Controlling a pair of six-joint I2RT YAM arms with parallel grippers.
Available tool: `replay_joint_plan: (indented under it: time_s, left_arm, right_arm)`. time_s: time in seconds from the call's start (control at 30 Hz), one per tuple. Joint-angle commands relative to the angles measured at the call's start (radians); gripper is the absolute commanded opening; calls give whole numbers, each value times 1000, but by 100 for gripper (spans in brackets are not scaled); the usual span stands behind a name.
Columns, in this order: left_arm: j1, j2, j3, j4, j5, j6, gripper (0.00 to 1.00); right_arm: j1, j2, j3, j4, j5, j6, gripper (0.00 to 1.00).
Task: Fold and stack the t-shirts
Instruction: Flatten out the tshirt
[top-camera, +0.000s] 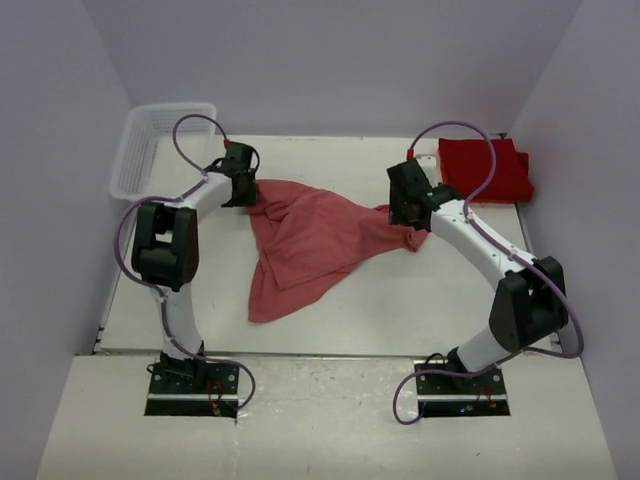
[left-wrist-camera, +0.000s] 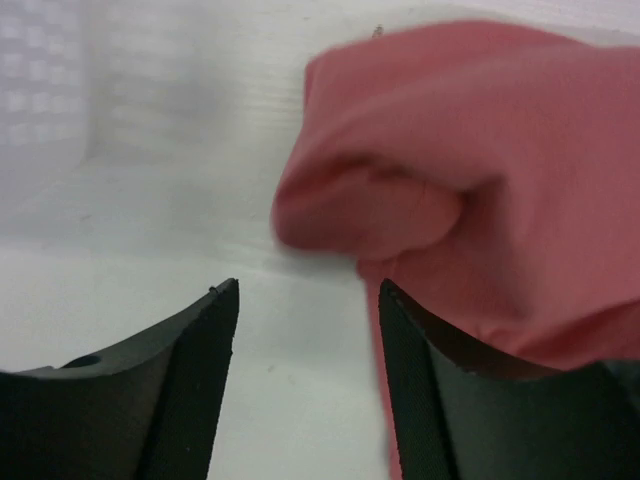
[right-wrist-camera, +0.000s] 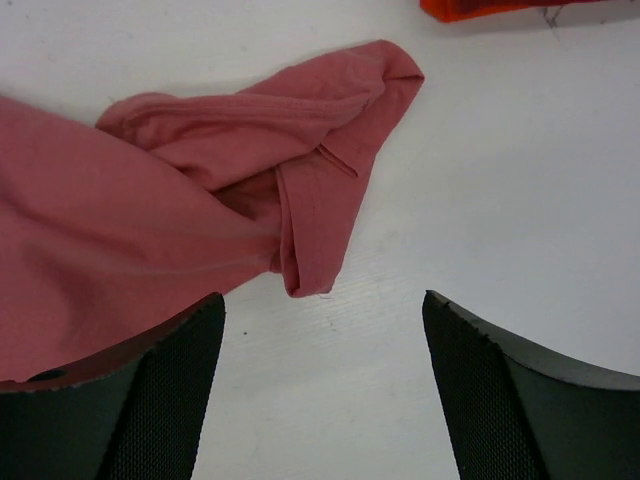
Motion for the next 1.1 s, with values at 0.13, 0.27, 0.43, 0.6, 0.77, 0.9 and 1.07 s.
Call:
replay_joint_plan:
  time_s: [0.13, 0.27, 0.43, 0.6, 0.77, 0.9, 1.07]
  left_arm:
    - [-113, -437, -141, 128, -335, -123, 85]
    - [-208, -474, -149, 37, -349, -128, 86]
    - [-341, -557, -351, 88, -166, -166, 70]
    - [-432, -579, -491, 129, -161, -223, 49]
    - [-458, -586, -558, 138, -207, -249, 49]
    - [-466, -626, -592, 154, -194, -248, 49]
    - [-475, -672, -594, 154, -180, -240, 50]
  right_arm:
    - [7, -178, 38, 7, 2, 0, 81]
    - [9, -246, -35, 27, -23, 3, 79]
    - [-2, -218, -71, 29, -61, -6, 74]
    - [-31, -152, -76, 52, -120, -4, 65]
    - [-50, -30, -94, 81, -126, -8, 52]
    - [-54, 62, -93, 102, -127, -6, 51]
    - [-56, 136, -96, 121, -126, 5, 49]
